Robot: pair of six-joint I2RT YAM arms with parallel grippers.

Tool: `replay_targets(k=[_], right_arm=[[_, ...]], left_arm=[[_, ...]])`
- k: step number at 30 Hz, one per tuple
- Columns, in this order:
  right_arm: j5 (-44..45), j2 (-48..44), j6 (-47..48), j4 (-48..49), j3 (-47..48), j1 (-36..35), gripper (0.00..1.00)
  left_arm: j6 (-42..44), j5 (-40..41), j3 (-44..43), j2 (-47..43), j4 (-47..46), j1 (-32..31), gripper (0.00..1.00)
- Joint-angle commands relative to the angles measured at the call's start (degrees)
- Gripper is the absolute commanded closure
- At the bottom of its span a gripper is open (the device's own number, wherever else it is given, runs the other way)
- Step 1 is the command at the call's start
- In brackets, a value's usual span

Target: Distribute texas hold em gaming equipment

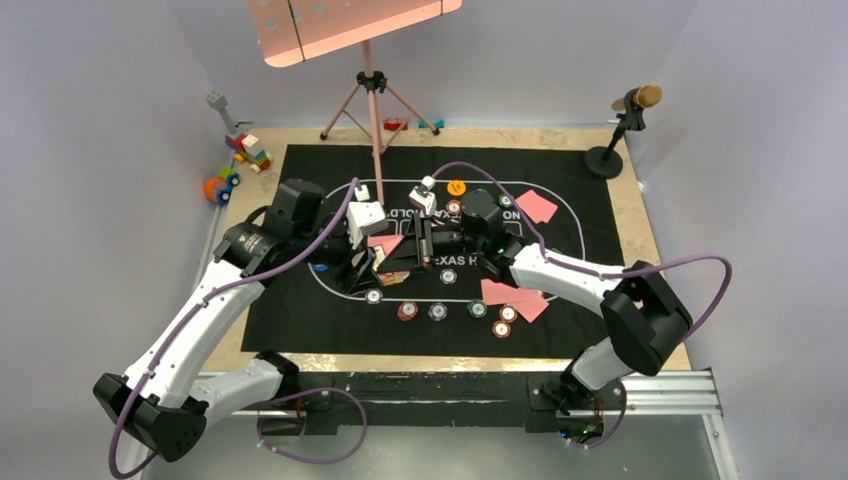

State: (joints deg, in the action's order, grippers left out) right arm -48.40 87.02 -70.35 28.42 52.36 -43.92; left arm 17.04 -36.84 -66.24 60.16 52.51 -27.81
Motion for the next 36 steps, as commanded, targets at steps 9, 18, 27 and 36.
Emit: replay_targets(k=[9,18,27,36], right_arm=[[2.7,-3.5,8.3,-8.3,4.0,-0.5,0.93],[3.8,-3.3,9.6,-10.7,5.3,-0.5,0.95],[4.1,-3.1,9.9,-11.7,6.2,-1.0,0.97],[2.8,-1.3,9.8,-12.1,7.5,-1.3,0.96]], left_arm=[[8.1,2.3,-0.1,-1.3,5.8,-3.3,0.22],[8.3,5.0,1.7,-1.4,4.1,-5.6,0.00],[8.3,7.7,2.8,-0.3,1.2,-6.3,0.00],[9.4,8.3,2.9,0.7,-0.8,-6.3,0.18]])
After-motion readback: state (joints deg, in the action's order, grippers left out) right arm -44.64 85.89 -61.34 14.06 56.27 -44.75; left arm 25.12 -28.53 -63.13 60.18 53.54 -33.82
